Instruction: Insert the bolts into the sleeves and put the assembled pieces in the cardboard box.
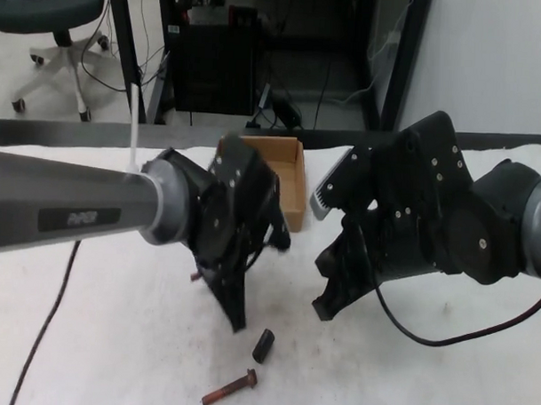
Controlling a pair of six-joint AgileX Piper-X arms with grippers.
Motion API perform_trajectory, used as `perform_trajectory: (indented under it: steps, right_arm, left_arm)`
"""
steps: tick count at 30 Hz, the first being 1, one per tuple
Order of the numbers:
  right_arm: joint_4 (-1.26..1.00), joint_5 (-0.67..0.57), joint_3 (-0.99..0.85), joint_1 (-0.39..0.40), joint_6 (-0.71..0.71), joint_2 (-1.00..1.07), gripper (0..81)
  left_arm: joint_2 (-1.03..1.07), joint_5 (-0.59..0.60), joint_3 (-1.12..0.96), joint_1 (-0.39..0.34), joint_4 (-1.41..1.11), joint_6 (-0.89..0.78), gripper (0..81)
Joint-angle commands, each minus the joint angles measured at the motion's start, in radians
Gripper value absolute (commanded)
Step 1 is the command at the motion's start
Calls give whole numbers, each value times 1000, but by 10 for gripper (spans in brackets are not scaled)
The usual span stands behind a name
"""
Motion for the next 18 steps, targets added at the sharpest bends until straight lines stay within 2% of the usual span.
perform_trajectory:
  steps: [1,4,6,8,11,15,18]
  right_arm:
    - [-12,8,-6,-49,-8,-6,8]
    - [-14,-16,-6,-65,-8,-6,8]
    - [-32,-79,-6,-65,-8,-6,8]
    - [-41,-158,-6,-61,-34,-6,8]
    - [-47,-211,-6,-56,-109,-1,8]
    - [-45,-219,-6,-57,-203,17,8]
    - [-47,-237,-6,-46,-265,40,8]
  left_arm:
    - [-39,28,-5,3,-35,-33,0]
    - [-117,173,0,3,-53,-52,0]
    - [-170,246,7,3,-65,-79,0]
    - [-227,255,26,3,-101,-131,0]
    - [-326,253,84,18,-188,-201,0]
    - [-480,248,192,70,-312,-302,0]
    - [-604,255,300,115,-399,-313,0]
